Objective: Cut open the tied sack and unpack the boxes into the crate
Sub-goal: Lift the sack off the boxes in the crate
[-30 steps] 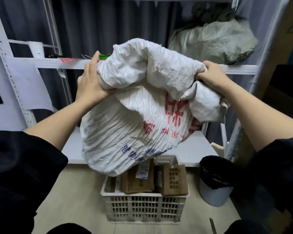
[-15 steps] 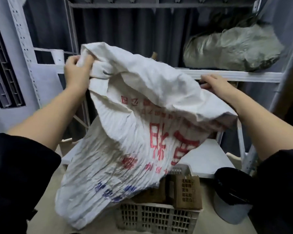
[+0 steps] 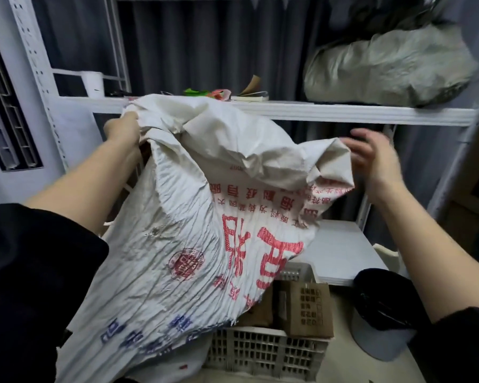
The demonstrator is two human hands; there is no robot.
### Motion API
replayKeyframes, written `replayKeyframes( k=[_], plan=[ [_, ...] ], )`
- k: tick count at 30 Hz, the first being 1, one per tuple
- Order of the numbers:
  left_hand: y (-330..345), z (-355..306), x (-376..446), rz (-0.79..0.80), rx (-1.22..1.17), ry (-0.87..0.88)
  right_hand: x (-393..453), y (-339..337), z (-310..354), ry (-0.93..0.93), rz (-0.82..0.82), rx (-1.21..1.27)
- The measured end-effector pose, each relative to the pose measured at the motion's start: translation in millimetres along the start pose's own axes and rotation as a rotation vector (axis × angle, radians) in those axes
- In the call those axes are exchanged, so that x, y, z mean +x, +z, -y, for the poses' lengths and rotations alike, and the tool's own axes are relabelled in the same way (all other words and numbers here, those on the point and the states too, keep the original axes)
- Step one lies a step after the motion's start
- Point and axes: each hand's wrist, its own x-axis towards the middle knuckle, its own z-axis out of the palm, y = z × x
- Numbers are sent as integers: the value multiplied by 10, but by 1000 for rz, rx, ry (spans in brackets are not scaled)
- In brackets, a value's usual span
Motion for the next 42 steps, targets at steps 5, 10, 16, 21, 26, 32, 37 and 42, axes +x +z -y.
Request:
replayKeyframes(
  k=[5,10,16,21,26,32,37,42],
  plan=[
    [82,124,-24,70,-9,-51,-378,607,287,-826,100,-725],
    [230,167,-220,216,-29,-174,-509,1173,-520,-674,253,-1363],
    [47,214,-38,568,324,-234,-165,1103,-672,-715,-73,-1298],
    [-152,265,11,576,330,-49,83,802,-324,-588,67,-1058],
    [-231,390,13,576,669,118,274,552,-148,-205,308,-913],
    [-8,520,-322,977,1092,473,277,598,-263,315,511,-763],
    [172,864,-555,863,1483,1142,243,529,-367,403,459,-884],
    [234,815,-578,580,848,752,176,323,-260,394,626,-772]
  ],
)
